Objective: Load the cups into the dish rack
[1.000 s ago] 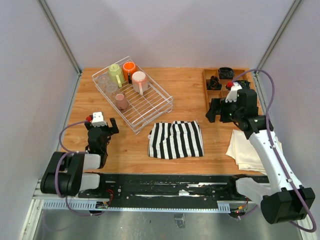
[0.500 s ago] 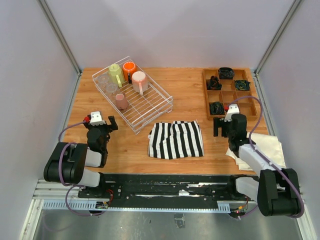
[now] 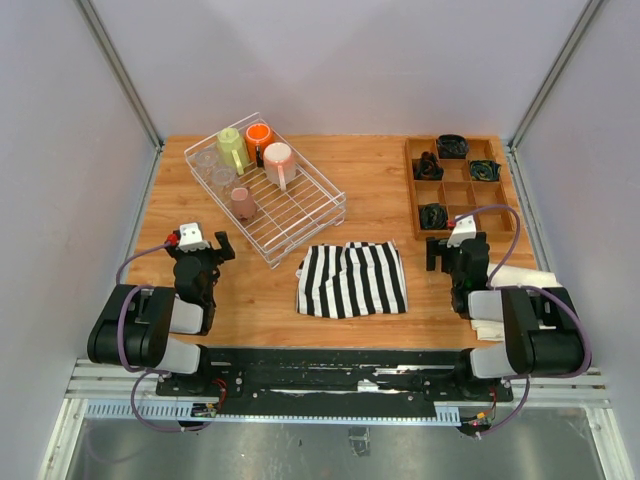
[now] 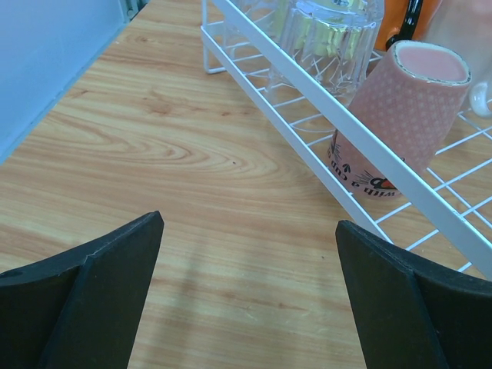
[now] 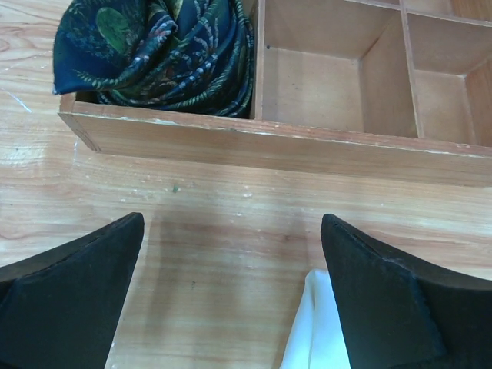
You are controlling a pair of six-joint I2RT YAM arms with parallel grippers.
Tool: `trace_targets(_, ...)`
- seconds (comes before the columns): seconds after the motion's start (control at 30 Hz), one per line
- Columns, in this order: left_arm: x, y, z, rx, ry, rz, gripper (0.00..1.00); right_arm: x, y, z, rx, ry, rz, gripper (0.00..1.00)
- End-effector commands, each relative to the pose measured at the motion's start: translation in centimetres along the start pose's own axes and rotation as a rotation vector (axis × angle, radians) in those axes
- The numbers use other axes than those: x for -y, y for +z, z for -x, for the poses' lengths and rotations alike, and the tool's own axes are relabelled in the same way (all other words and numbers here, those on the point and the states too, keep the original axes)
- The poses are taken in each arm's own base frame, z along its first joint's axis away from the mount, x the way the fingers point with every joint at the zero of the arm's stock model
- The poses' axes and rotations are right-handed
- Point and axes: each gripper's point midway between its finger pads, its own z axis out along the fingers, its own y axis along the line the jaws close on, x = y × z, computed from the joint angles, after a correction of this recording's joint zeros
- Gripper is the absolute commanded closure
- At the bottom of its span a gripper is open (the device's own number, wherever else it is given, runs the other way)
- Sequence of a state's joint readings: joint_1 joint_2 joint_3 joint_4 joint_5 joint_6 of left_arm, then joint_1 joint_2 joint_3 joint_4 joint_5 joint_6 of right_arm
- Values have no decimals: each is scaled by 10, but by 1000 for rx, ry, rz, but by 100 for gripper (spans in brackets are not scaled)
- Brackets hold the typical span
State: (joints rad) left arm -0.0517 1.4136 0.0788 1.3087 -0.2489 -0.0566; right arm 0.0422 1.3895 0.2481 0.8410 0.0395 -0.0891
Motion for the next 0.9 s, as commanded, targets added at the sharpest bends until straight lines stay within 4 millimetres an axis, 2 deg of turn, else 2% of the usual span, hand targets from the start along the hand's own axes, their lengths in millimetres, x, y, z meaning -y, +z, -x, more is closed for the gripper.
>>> trace_targets(0.0, -3, 4, 14, 53, -12, 19, 0, 17, 4, 23, 86, 7, -68, 1)
trace_targets(0.87, -3, 4, 14, 53, -11, 20, 0, 16, 2, 25, 101, 3, -62, 2)
